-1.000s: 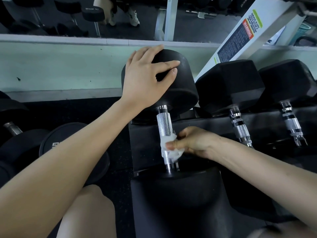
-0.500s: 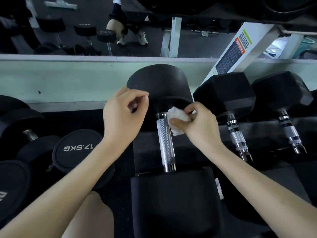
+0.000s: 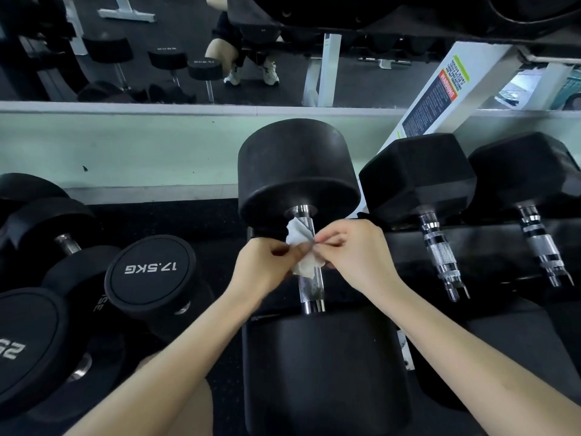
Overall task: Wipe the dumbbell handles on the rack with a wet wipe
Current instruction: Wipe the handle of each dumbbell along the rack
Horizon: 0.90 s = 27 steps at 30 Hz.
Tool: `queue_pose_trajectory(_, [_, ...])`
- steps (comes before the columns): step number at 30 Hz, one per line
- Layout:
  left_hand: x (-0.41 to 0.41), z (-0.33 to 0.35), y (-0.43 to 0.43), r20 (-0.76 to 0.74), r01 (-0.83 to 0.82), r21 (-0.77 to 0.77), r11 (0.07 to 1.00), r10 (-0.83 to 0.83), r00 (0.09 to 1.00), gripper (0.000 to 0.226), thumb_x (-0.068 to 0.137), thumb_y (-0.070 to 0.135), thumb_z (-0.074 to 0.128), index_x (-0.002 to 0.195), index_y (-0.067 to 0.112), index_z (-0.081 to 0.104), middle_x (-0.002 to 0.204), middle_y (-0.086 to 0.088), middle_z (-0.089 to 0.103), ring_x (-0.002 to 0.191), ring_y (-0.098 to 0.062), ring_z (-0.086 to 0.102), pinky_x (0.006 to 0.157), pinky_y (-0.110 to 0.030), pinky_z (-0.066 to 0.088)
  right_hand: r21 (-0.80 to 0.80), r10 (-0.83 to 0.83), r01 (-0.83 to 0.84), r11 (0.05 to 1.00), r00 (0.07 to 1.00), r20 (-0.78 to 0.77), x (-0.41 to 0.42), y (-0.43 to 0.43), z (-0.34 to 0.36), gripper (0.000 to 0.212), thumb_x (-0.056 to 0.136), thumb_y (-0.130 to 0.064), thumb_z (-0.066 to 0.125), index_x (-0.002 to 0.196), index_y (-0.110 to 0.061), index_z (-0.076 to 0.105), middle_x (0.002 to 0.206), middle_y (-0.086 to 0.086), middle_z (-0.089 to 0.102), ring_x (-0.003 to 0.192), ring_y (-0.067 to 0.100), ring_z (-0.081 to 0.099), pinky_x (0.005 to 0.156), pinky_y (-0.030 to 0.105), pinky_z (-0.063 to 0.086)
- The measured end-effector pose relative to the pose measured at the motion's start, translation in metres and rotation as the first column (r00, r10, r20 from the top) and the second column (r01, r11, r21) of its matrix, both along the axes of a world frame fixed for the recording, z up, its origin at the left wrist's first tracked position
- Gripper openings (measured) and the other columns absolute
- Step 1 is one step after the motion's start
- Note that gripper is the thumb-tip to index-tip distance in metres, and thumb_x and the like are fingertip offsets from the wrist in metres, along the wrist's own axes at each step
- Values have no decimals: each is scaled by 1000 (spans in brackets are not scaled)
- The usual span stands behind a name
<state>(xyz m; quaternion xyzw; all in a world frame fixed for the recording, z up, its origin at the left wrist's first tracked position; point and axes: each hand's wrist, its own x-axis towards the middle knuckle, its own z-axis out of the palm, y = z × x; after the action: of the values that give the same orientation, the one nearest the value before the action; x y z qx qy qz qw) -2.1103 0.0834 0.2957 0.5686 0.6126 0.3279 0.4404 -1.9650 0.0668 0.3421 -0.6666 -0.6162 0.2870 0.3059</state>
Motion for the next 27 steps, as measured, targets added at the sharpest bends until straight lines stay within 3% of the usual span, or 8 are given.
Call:
queue_pose_trajectory(3, [9, -3, 3, 81, -57, -8, 998, 57, 995, 46, 80, 42, 71, 72, -4, 68, 65, -20, 66, 56, -13, 50, 57, -28, 37, -68, -48, 54, 996, 995, 84, 9, 9, -3, 13, 71, -29, 80, 71, -22, 69, 63, -11, 63, 65, 5, 60, 63, 25, 48])
queue_pose_trajectory(6, [16, -5, 13, 287, -153, -65, 986, 166, 944, 36, 81, 32, 73, 72, -2, 70, 67, -20, 67, 60, -20, 54, 62, -35, 42, -86, -66, 72, 994, 995, 71, 19, -3, -2, 15, 77, -39, 73, 76, -24, 69, 70, -11, 66, 71, 4, 62, 67, 26, 50])
queue_pose_trajectory(8, [20, -4, 21, 323, -182, -91, 979, 202, 925, 35, 83, 29, 72, 68, -2, 68, 61, -12, 64, 58, -19, 55, 61, -36, 44, -93, -46, 47, 995, 999, 10, 20, -17, -4, 19, 85, -38, 64, 76, -23, 68, 68, -8, 66, 71, 9, 64, 69, 30, 51])
queue_pose_trajectory(11, [21, -1, 24, 288, -175, -106, 979, 199, 937, 43, 82, 30, 72, 69, -9, 63, 55, -5, 56, 54, -15, 51, 61, -32, 43, -78, -91, 87, 993, 995, -42, 16, -28, -9, 30, 91, -37, 54, 77, -14, 67, 71, 0, 69, 71, 16, 67, 74, 40, 55])
queue_pose_trajectory(16, [13, -7, 0, 140, 23, -202, 979, 6, 990, 39, 79, 33, 74, 66, -2, 66, 50, 0, 56, 46, -8, 49, 47, -17, 38, -26, -186, 185, 982, 979, -79, 16, -33, -8, 26, 93, -28, 53, 79, -12, 67, 71, 1, 70, 71, 16, 67, 75, 38, 55])
queue_pose_trajectory(20, [17, -4, 7, 299, -67, -268, 961, 149, 942, 31, 79, 27, 75, 72, -3, 68, 67, -14, 67, 60, -21, 61, 60, -31, 50, -60, -167, 164, 985, 984, -68, 15, -34, -8, 22, 91, -28, 55, 77, -17, 68, 71, -2, 70, 71, 13, 68, 75, 38, 56])
queue_pose_trajectory(24, [24, -3, 22, 364, -174, -264, 949, 265, 893, 26, 81, 27, 73, 67, 6, 65, 64, -6, 66, 61, -20, 62, 59, -30, 51, -68, -163, 159, 985, 985, -58, 16, -35, -7, 20, 90, -28, 57, 75, -18, 68, 70, -3, 69, 71, 12, 67, 75, 39, 56])
queue_pose_trajectory(27, [24, 2, 43, 426, -258, -312, 914, 377, 822, 32, 77, 34, 76, 89, 6, 67, 91, -8, 71, 86, -23, 68, 82, -40, 56, -69, -160, 155, 985, 985, -65, 15, -36, -7, 20, 90, -28, 58, 74, -19, 68, 69, -3, 69, 70, 13, 67, 74, 40, 57])
